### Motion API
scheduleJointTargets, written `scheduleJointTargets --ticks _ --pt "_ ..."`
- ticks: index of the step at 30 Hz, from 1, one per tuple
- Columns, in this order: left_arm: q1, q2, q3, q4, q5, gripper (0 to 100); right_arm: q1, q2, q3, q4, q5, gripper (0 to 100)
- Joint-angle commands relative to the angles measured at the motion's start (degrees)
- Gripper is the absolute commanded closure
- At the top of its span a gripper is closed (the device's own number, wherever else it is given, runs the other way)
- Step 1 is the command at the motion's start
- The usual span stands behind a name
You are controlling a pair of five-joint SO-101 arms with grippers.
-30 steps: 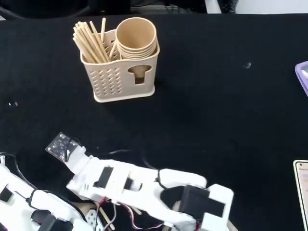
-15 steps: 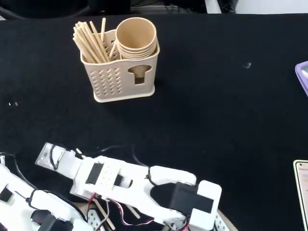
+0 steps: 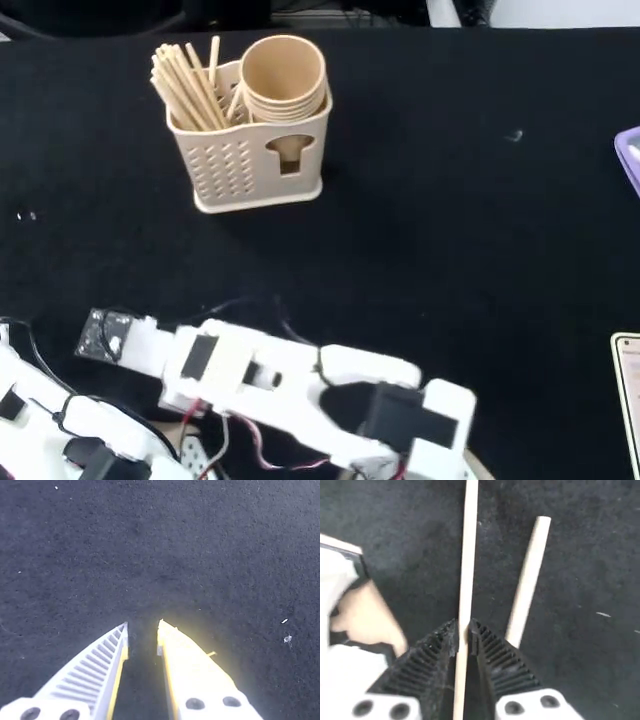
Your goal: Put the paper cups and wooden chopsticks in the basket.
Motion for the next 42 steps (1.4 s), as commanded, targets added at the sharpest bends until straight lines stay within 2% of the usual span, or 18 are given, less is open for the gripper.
scheduleJointTargets --ticks 1,4,7,13,15,25,29,38,42 --pt "-0.2 -0.6 -4.1 -0.2 0.3 89 4.3 -4.4 0.0 -0.2 0.6 98.7" --pt "-0.1 -0.6 -4.1 -0.2 0.3 89 6.2 -4.2 1.4 -1.3 0.7 98.7" --pt "-0.1 -0.6 -4.0 -0.2 0.3 89 6.3 -4.3 1.5 -1.2 4.2 98.3" --pt "-0.1 -0.6 -4.0 -0.2 0.3 89 6.0 -4.2 2.9 -1.2 5.7 77.6" --pt "-0.1 -0.6 -4.0 -0.2 0.3 89 6.0 -4.2 3.3 -1.3 5.7 75.9" --pt "-0.1 -0.6 -4.1 -0.2 0.3 89 3.5 -2.0 3.4 -1.3 5.8 83.5" --pt "-0.1 -0.6 -4.1 -0.2 0.3 89 1.9 2.4 1.5 -1.9 5.8 98.2" --pt "0.6 -0.6 -3.9 -0.2 0.2 89 2.7 2.4 -0.5 0.1 5.8 98.8" --pt "2.2 -0.6 -3.6 -0.2 0.2 89 7.0 -3.8 -0.1 3.3 5.8 98.8"
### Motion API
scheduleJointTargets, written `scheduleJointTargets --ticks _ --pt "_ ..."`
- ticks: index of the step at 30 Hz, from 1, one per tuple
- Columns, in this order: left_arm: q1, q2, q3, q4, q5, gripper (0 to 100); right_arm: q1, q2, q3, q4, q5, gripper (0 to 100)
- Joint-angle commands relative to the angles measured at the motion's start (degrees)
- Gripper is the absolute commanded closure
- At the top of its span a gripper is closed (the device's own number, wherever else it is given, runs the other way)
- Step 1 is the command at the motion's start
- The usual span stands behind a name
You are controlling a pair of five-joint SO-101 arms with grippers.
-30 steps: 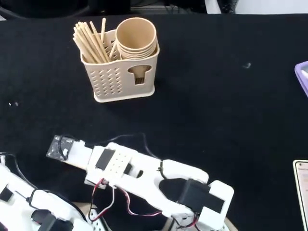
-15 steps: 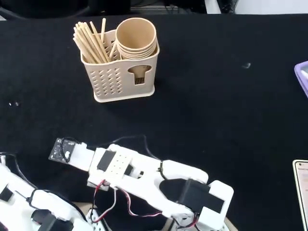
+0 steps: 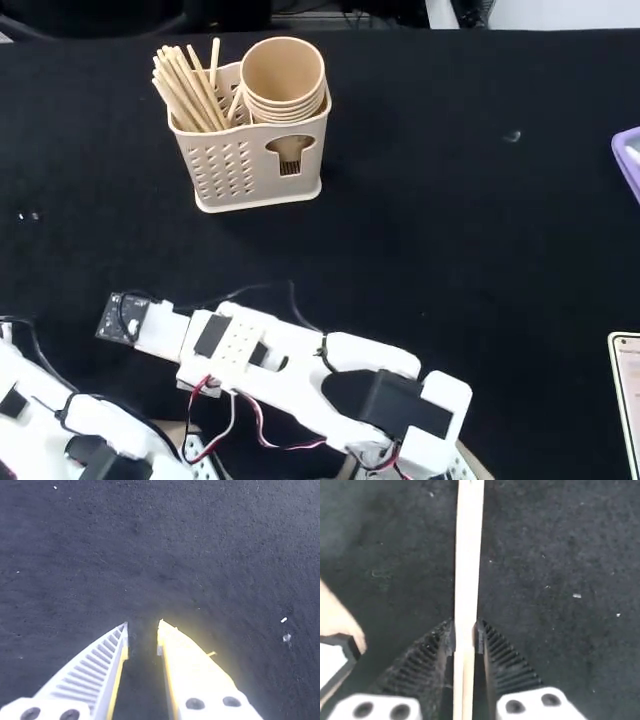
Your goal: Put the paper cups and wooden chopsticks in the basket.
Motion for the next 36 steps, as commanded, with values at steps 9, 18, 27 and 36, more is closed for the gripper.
scheduleJointTargets --ticks 9,18,27,36 --pt "3.3 -0.7 -2.7 -0.1 0.1 89 5.3 -19.1 10.4 -5.8 0.1 98.8" --pt "8.1 -0.7 -2.0 0.3 -4.0 89 12.7 -29.5 7.5 -1.8 -2.2 98.8" --pt "18.2 -1.2 0.2 0.3 -10.8 89 24.1 -55.3 0.6 -5.8 -2.5 98.7" --pt "22.4 -1.2 1.2 0.3 -13.0 89 28.5 -53.4 0.2 -40.4 -2.6 98.7"
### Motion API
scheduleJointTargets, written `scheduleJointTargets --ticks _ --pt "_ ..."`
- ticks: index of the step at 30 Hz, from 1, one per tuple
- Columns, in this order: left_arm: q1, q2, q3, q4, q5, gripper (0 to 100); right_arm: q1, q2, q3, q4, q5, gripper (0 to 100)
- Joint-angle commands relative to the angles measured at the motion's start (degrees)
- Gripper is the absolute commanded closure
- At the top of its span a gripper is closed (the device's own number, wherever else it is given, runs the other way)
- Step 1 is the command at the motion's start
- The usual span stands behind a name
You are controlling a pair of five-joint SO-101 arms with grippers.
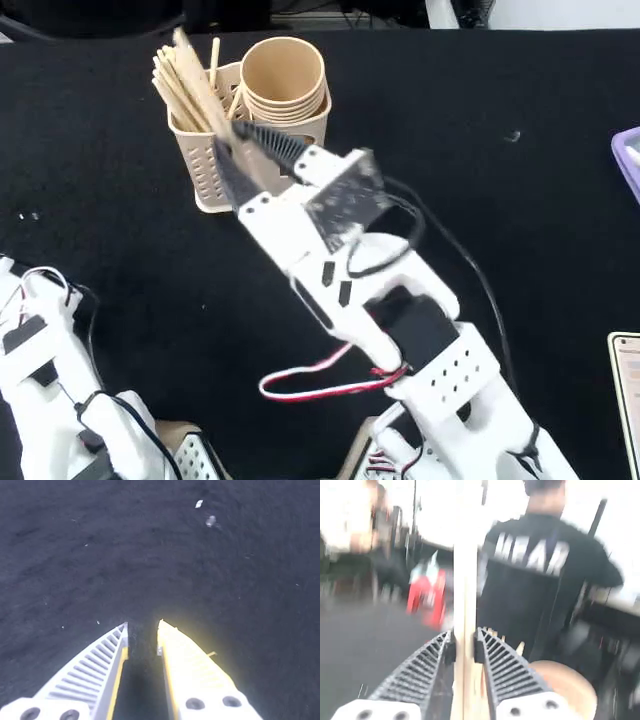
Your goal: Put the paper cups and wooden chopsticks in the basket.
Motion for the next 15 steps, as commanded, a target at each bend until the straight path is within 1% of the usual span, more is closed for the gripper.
scheduleJointTargets --ticks 1,6,8,10,15 --pt "0.8 -1.2 -0.5 0.3 -0.4 89 1.2 5.1 -3.6 -14.0 -0.9 98.7" --pt "0.8 -1.2 -0.4 0.3 -0.4 89 1.2 20.1 -5.1 -34.7 -0.6 98.7" --pt "0.9 -1.2 -0.2 0.3 -0.4 89 1.8 26.6 -8.0 -40.1 -0.5 98.7" --pt "1.5 -1.2 -0.2 0.3 -0.4 89 2.9 32.1 -12.4 -41.4 -0.7 98.7" --pt "2.8 -1.2 0.0 0.4 -0.4 89 5.6 42.5 -21.9 -38.4 -0.8 98.8"
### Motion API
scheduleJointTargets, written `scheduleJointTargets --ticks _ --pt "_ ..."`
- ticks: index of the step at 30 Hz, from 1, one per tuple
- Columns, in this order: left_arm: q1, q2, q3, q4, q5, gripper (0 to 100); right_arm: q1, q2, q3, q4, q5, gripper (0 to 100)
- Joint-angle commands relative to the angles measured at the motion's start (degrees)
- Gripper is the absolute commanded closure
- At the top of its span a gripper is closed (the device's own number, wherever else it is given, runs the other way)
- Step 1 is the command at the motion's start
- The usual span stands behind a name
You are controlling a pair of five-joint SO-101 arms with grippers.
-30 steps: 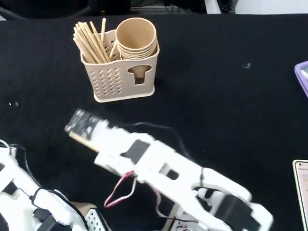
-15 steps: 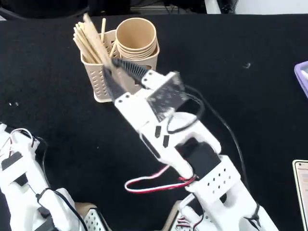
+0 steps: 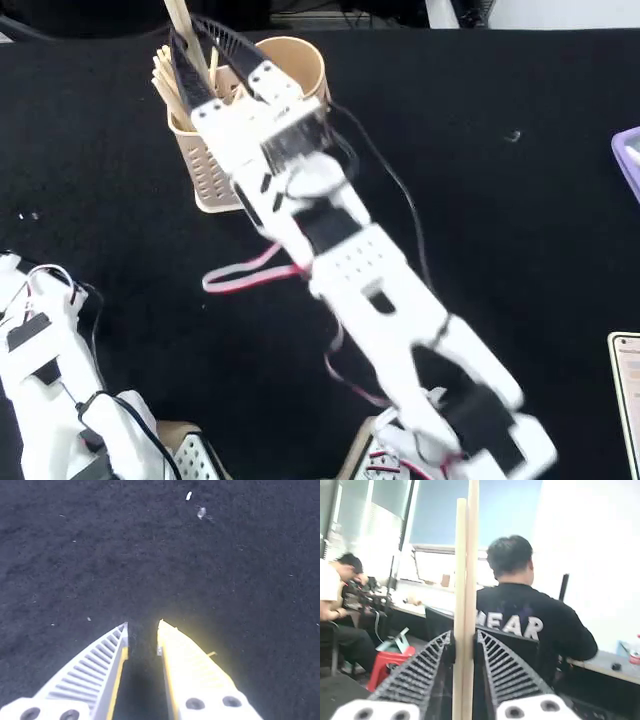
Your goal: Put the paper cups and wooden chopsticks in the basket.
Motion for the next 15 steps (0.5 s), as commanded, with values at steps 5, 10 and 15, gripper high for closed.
scheduleJointTargets --ticks 5,10,15 --pt "1.0 -1.2 0.0 0.4 -0.4 89 2.6 6.5 -6.4 2.9 -0.8 98.8" --pt "1.0 -1.2 0.1 0.4 -0.4 89 2.3 6.9 -2.9 3.3 -0.9 98.7" --pt "1.0 -1.2 0.1 0.4 -0.4 89 2.3 7.1 -2.1 4.6 -0.9 98.5"
